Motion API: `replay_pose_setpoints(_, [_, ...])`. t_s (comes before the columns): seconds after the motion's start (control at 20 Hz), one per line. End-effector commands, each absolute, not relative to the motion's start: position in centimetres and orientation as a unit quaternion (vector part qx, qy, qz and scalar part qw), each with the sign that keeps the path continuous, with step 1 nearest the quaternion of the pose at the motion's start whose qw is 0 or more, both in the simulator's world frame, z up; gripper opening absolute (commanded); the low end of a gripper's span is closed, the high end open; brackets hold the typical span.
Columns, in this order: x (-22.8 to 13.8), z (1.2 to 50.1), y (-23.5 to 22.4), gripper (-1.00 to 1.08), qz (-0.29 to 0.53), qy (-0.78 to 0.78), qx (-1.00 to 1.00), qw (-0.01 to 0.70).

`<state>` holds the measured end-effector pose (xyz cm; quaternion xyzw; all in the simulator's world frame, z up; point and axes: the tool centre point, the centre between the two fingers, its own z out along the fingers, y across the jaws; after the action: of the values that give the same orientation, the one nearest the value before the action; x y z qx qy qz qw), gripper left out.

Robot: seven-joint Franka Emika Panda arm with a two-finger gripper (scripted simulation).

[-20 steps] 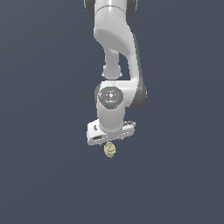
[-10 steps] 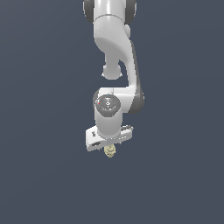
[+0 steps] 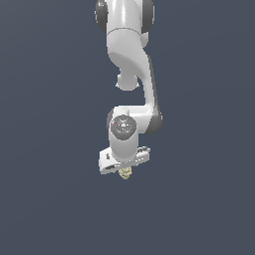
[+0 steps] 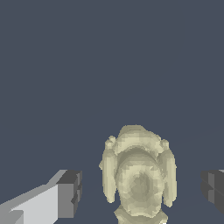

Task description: Pick up the object and move it to a goal position.

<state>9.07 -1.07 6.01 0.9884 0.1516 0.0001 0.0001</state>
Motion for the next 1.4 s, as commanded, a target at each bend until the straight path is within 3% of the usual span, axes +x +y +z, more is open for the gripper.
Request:
replay_pose_setpoints(0.0, [9.0, 4.6, -1.1, 1.0, 0.0, 0.152, 0.988, 0.0])
replay_pose_setpoints(0.35, [9.2, 3.9, -1.1, 1.0, 0.0, 0.152, 0.988, 0.0])
replay_pose_setpoints(0.4, [9.2, 3.9, -1.1, -1.0, 0.0, 0.152, 0.988, 0.0])
replay_pose_setpoints(1.0, [9.1, 3.9, -0.9, -1.0, 0.0, 0.152, 0.988, 0.0])
replay_pose_setpoints(1.35, [8.3, 5.2, 1.5, -1.0, 0.0, 0.152, 0.988, 0.0])
